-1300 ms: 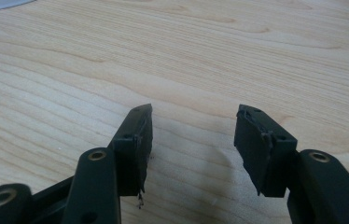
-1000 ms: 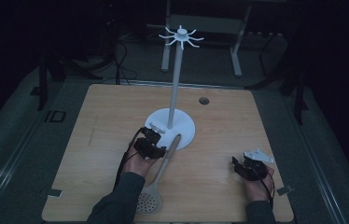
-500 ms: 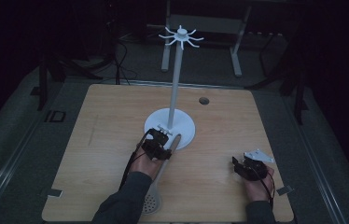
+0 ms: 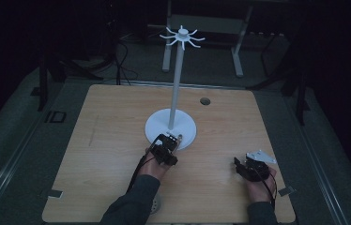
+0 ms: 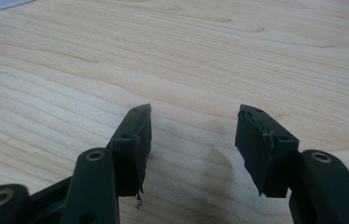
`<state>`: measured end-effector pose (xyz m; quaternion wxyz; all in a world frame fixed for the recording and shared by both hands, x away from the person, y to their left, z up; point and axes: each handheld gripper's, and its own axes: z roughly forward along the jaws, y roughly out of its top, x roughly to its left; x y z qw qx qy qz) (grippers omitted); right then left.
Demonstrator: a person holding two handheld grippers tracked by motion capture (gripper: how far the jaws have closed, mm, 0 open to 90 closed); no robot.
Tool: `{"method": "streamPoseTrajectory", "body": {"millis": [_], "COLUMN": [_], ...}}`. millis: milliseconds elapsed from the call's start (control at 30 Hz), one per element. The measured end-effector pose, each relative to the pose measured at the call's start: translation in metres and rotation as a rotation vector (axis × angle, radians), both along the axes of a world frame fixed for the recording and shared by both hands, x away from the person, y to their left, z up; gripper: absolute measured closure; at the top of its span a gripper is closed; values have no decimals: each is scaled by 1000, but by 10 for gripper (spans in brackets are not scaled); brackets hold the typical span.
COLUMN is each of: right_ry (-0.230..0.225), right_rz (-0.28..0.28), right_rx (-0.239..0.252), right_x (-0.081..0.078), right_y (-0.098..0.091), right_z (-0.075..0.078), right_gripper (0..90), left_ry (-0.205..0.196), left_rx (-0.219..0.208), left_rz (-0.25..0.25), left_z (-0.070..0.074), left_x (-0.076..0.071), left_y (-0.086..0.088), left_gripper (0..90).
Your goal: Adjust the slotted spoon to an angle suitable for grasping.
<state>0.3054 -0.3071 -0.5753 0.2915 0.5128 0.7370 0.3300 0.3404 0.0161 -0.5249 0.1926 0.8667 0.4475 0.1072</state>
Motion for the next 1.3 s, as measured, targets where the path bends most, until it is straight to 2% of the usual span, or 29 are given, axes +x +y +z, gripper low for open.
{"method": "streamPoseTrajectory", "body": {"millis": [300,600,700,933,1300], "right_ry": [-1,-1,0,0,-1], "right_rz": [-7,-10,-11,-16,-25], "right_rx": [1,1,2,4,-3], "right_x": [0,0,0,0,0], "right_y": [-1,-2,-2,-3,-4], "right_z": [0,0,0,0,0], "right_gripper": [454,453,453,452,440], "left_ry": [46,72,68,48,-17], "left_rx": [44,37,43,19,-34], "left_rz": [30,39,42,47,80], "left_z": [-12,-14,-14,-10,3], "left_x": [5,5,5,2,-3], "left_y": [0,-1,-1,2,5], "left_gripper": [661,707,712,716,726]}}
